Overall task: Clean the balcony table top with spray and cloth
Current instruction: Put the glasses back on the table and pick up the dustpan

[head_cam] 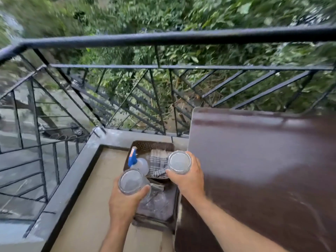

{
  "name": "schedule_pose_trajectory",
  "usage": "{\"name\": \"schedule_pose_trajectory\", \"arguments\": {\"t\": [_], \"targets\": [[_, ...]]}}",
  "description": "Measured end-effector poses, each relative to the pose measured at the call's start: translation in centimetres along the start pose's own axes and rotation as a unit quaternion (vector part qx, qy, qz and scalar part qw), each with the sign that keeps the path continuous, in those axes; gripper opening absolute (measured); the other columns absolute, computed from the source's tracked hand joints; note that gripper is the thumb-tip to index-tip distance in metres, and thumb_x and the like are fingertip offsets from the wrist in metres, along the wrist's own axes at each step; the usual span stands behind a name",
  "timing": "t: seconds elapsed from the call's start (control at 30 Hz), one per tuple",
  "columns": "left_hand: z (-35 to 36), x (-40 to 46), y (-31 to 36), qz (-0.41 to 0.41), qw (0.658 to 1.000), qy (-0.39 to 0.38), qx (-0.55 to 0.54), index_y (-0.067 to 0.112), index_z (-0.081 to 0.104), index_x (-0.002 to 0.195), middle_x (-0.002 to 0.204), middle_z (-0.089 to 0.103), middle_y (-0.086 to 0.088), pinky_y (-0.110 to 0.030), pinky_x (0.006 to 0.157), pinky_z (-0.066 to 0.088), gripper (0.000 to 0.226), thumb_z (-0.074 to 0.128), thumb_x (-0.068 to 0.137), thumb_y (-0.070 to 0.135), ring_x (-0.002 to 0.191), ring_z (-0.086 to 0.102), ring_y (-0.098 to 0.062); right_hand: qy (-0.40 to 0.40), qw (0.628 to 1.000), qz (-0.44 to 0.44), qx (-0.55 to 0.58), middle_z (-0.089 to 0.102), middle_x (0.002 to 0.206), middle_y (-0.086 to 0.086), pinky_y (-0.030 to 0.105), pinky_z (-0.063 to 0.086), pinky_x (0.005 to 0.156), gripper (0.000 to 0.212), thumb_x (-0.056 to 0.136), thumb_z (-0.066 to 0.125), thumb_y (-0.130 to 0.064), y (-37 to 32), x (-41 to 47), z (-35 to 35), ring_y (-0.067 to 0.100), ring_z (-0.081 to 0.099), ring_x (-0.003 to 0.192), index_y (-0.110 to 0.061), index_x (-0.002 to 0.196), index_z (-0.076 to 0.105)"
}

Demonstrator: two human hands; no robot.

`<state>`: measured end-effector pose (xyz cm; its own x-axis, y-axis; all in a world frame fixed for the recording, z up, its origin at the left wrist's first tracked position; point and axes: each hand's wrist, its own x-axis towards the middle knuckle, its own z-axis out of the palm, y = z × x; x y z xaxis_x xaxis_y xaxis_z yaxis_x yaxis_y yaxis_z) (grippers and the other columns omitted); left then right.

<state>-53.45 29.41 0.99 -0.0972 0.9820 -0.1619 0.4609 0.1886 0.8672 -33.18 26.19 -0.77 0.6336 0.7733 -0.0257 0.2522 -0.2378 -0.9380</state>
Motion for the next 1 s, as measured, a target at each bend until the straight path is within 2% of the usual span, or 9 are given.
{"name": "schedule_pose_trajectory", "arguments": {"t": [0.13, 0.23, 0.3, 0.4, 0.5, 0.63, 0.7, 0.8, 1.0], "targets": [[3.7, -2.6, 4.1, 0.025, 0.999, -0.027, 0.005, 0.034, 0.064, 0.116, 0.101, 0.074, 0.012, -0.04, 0.094, 0.055, 0.072, 0.094, 0.05, 0.037, 0.097, 0.07, -0.011, 0.022, 1.0, -0.014, -0.004, 0.051, 0.107, -0.017, 0.017, 0.036, 0.086, 0.073, 0.058, 0.09, -0.036, -0.9, 1.6, -6.3, 0.003, 0.05, 0.1, -0.036, 0.12, 0.051], [7.1, -5.3, 7.6, 0.05, 0.997, -0.052, -0.004, 0.031, 0.063, 0.104, 0.092, 0.07, 0.014, -0.025, 0.079, 0.05, 0.058, 0.097, 0.058, 0.023, 0.086, 0.067, -0.005, 0.044, 0.999, -0.01, 0.0, 0.056, 0.114, -0.014, 0.018, 0.039, 0.089, 0.08, 0.058, 0.09, -0.038, -0.4, 2.4, -11.5, 0.005, 0.053, 0.105, -0.028, 0.129, 0.053], [9.4, -6.9, 9.2, 0.055, 0.996, -0.068, -0.017, 0.028, 0.062, 0.102, 0.089, 0.068, 0.014, -0.026, 0.075, 0.049, 0.057, 0.097, 0.058, 0.019, 0.082, 0.066, -0.006, 0.054, 0.999, -0.008, -0.003, 0.058, 0.117, -0.013, 0.019, 0.041, 0.091, 0.082, 0.058, 0.09, -0.039, 0.4, 2.8, -14.9, 0.005, 0.054, 0.106, -0.028, 0.13, 0.053], [13.1, -9.3, 10.6, 0.069, 0.994, -0.087, -0.02, 0.031, 0.062, 0.101, 0.089, 0.071, 0.014, -0.037, 0.079, 0.055, 0.068, 0.09, 0.041, 0.048, 0.083, 0.07, -0.02, 0.077, 0.997, 0.009, -0.016, 0.062, 0.117, -0.014, 0.027, 0.048, 0.092, 0.082, 0.054, 0.086, -0.047, 2.8, 2.7, -20.1, 0.008, 0.059, 0.107, -0.033, 0.128, 0.054], [16.4, -11.4, 11.2, 0.079, 0.991, -0.105, -0.014, 0.038, 0.06, 0.096, 0.089, 0.07, 0.018, -0.03, 0.082, 0.053, 0.067, 0.093, 0.038, 0.047, 0.084, 0.069, -0.015, 0.1, 0.994, 0.031, -0.03, 0.062, 0.117, -0.014, 0.029, 0.049, 0.093, 0.084, 0.051, 0.084, -0.051, 5.3, 2.1, -24.7, 0.009, 0.059, 0.107, -0.034, 0.128, 0.054], [21.8, -14.6, 12.1, 0.075, 0.985, -0.156, 0.003, 0.047, 0.057, 0.102, 0.093, 0.071, 0.02, -0.036, 0.086, 0.054, 0.072, 0.093, 0.039, 0.05, 0.088, 0.069, -0.012, 0.131, 0.989, 0.062, -0.034, 0.064, 0.112, -0.016, 0.028, 0.05, 0.091, 0.077, 0.052, 0.085, -0.046, 9.0, 1.5, -30.9, 0.009, 0.062, 0.103, -0.036, 0.122, 0.056], [24.2, -16.1, 12.6, 0.074, 0.982, -0.176, 0.011, 0.051, 0.052, 0.098, 0.093, 0.067, 0.025, -0.032, 0.083, 0.05, 0.069, 0.098, 0.049, 0.036, 0.087, 0.067, -0.009, 0.138, 0.987, 0.074, -0.044, 0.063, 0.113, -0.014, 0.027, 0.049, 0.091, 0.076, 0.054, 0.088, -0.041, 10.7, 1.3, -33.4, 0.009, 0.061, 0.104, -0.035, 0.123, 0.055], [27.1, -17.5, 13.5, 0.072, 0.979, -0.189, 0.024, 0.043, 0.053, 0.111, 0.094, 0.064, 0.028, -0.027, 0.082, 0.046, 0.074, 0.098, 0.054, 0.029, 0.091, 0.067, -0.011, 0.147, 0.983, 0.092, -0.064, 0.064, 0.114, -0.009, 0.024, 0.045, 0.09, 0.078, 0.057, 0.092, -0.034, 12.4, 1.3, -36.3, 0.011, 0.06, 0.105, -0.03, 0.126, 0.056], [31.8, -18.2, 14.4, 0.072, 0.97, -0.225, 0.056, 0.037, 0.054, 0.125, 0.109, 0.07, 0.016, -0.031, 0.091, 0.051, 0.084, 0.095, 0.052, 0.043, 0.102, 0.066, -0.012, 0.165, 0.976, 0.121, -0.072, 0.068, 0.109, -0.016, 0.031, 0.052, 0.089, 0.074, 0.052, 0.086, -0.047, 15.6, 2.6, -41.3, 0.008, 0.064, 0.101, -0.036, 0.119, 0.058]]}}
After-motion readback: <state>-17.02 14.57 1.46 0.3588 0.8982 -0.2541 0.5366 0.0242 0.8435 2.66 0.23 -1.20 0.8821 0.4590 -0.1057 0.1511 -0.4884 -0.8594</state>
